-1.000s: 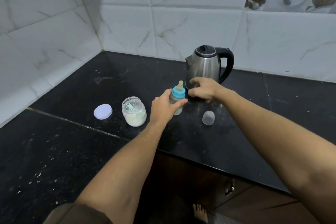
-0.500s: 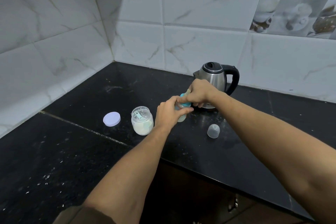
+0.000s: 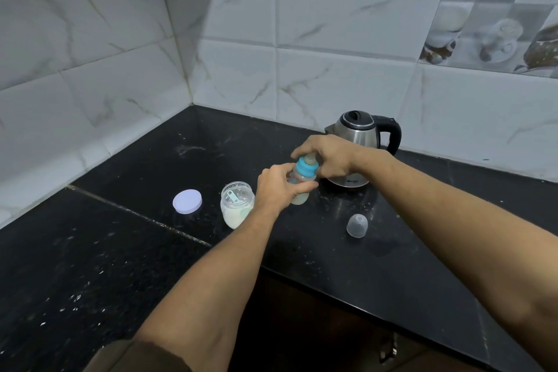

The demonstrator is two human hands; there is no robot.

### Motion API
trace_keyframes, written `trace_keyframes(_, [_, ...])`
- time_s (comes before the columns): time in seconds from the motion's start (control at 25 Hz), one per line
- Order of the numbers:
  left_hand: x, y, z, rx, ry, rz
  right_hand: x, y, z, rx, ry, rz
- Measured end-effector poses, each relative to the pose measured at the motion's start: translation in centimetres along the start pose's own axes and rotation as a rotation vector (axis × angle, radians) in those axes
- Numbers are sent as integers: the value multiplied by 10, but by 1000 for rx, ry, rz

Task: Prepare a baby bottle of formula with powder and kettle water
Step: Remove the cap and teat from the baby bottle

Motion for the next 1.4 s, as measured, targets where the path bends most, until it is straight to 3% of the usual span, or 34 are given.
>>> trace_keyframes(0.2, [1,3,-6,-11,18,-3,-1,-3,-7,74,-260,13])
trace_keyframes(0.44, [-2,4,-7,-24,18,-18,-5,1,-2,-8,-74,-53])
trace_keyframes(0.64, [4,4,-8,-10,27,41,-1,2,-5,128,-343,-15])
trace_keyframes(0.84, [1,0,-7,-42,7,-1,-8,5,-2,-25,-209,-23])
trace_keyframes(1.0, [3,-3,-6,-40,32,31,-8,2,-4,79,-378,9])
trace_keyframes(1.16, [-3,-8,-6,-92,38,-2,-6,9,-1,91,-327,-44])
trace_keyframes(1.28, [-11,-12,-3,-63,69,-24,1,22,3,195,-324,-48])
trace_keyframes(1.4, [-13,-13,0,40,123,-16,21,12,16,108,-365,76])
Point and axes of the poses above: each hand's wrist, its own z-axis away from the middle knuckle, its own y-axis out of the back of the hand, x = y × z, the point moved 1 cm from there along -z, towards the middle knuckle, and after that the axes turned 14 degrees about x, right-handed, at the moved point
